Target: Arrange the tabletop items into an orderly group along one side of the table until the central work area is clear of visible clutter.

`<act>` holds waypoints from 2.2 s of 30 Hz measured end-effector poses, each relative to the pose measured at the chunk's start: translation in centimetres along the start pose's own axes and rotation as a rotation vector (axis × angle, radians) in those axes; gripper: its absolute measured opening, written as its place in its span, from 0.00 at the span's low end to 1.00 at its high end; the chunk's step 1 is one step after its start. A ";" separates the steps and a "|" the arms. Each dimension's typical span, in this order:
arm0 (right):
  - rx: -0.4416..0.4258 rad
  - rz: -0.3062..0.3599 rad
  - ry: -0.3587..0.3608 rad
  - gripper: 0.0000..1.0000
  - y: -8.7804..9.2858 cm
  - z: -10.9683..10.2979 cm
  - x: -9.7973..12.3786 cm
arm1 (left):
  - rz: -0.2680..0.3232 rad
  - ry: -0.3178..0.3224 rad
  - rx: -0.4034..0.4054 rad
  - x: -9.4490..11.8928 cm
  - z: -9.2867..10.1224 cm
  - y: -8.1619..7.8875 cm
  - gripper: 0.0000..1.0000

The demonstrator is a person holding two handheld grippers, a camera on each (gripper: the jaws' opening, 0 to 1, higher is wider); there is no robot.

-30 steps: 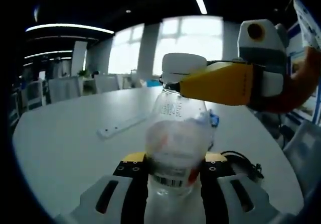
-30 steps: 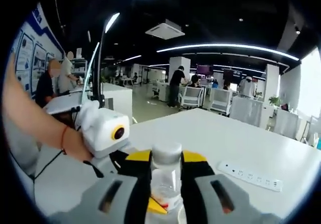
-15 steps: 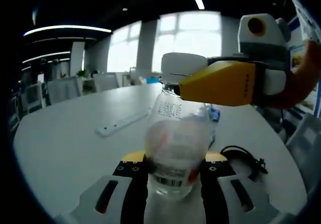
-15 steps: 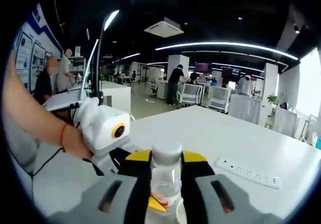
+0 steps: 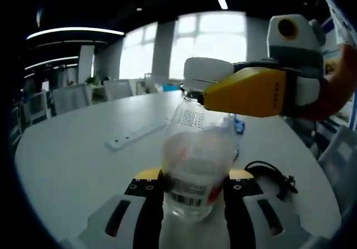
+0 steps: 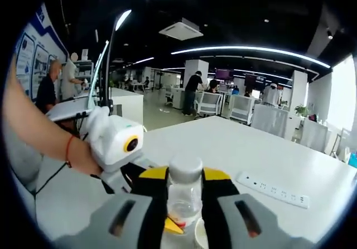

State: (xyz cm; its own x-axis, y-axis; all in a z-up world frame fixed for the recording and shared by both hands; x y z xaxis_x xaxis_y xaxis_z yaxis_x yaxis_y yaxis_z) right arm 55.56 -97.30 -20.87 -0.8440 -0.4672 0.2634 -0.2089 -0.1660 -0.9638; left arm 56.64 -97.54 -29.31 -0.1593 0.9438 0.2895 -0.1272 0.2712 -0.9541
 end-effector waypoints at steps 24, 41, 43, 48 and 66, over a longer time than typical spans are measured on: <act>-0.010 -0.043 0.024 0.22 0.5 0.5 0.7 | -0.016 -0.022 0.007 0.4 0.0 -0.2 0.46; -0.046 -0.041 0.022 0.32 0.4 0.5 0.5 | -0.022 -0.039 0.019 1.2 -0.1 -0.4 0.49; -0.052 -0.044 0.018 0.33 0.4 0.5 0.5 | -0.023 -0.040 0.030 1.3 -0.1 -0.3 0.52; -0.050 -0.040 0.018 0.33 0.2 0.5 0.5 | -0.030 -0.040 0.030 1.5 0.0 -0.3 0.55; -0.073 -0.019 0.009 0.48 -0.7 0.6 1.1 | -0.034 -0.061 0.084 3.3 2.2 -0.2 0.90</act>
State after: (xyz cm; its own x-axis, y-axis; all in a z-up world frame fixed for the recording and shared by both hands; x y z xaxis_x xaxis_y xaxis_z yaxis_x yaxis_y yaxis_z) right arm 55.07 -98.18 -19.87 -0.8436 -0.4570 0.2818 -0.2605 -0.1105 -0.9591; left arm 53.99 -94.89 -28.04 -0.2128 0.9203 0.3284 -0.2145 0.2839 -0.9346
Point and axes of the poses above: the point that each gripper's makers call its tool centre point, and the gripper's own axes: x roughly backward along the fingers, z roughly to its right, y roughly out of its underside, the point moved 2 cm from there along x, roughly backward along the fingers, and after that the axes turned 3 degrees about -x, right-handed, at the moved point
